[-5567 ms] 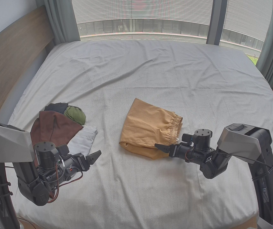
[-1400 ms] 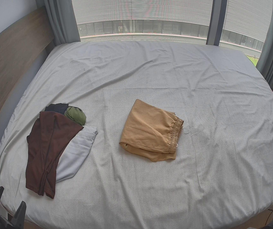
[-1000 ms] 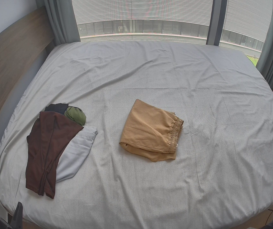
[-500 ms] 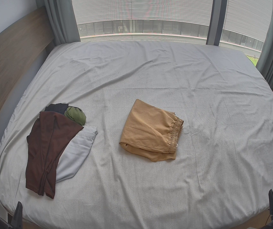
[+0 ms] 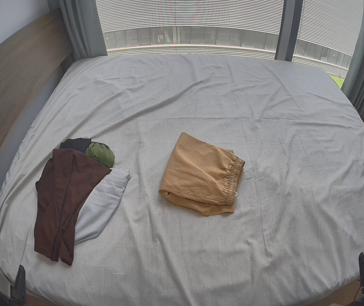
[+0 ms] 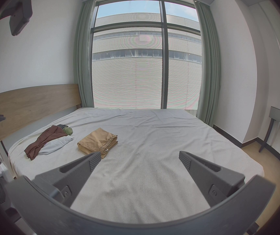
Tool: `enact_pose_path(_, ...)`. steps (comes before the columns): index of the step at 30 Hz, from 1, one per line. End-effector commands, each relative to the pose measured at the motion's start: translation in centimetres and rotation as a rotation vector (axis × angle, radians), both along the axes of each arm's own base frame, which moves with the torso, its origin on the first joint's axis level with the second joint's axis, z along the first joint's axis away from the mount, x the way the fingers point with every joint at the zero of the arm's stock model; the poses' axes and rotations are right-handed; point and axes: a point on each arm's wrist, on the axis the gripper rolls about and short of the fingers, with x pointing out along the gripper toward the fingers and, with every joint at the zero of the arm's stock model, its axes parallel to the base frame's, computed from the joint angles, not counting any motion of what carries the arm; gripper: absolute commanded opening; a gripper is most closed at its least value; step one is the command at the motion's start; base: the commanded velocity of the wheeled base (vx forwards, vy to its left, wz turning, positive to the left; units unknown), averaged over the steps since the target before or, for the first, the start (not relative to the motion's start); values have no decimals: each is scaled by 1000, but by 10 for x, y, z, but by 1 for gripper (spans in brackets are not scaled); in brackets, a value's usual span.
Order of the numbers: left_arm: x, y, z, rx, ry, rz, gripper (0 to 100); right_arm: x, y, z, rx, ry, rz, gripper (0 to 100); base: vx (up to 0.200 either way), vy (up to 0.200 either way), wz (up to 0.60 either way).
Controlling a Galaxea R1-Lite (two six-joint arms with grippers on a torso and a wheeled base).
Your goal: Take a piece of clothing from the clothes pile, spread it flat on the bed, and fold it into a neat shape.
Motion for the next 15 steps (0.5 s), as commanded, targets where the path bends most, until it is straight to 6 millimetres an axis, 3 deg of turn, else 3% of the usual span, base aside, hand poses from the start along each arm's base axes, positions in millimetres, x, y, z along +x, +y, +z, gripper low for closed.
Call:
enact_pose_path(1,0,0,-4,1,0,17,100,0,0,-5,0,7,1,100,0,0,0)
enact_pose_path(6,1,-1,-12,-64,79,-45,100,0,0,-5,0,7,0,100,0,0,0)
enact_pose_path(15,1,-1,-10,-64,56,-41,100,0,0,-5,-5,7,6,100,0,0,0)
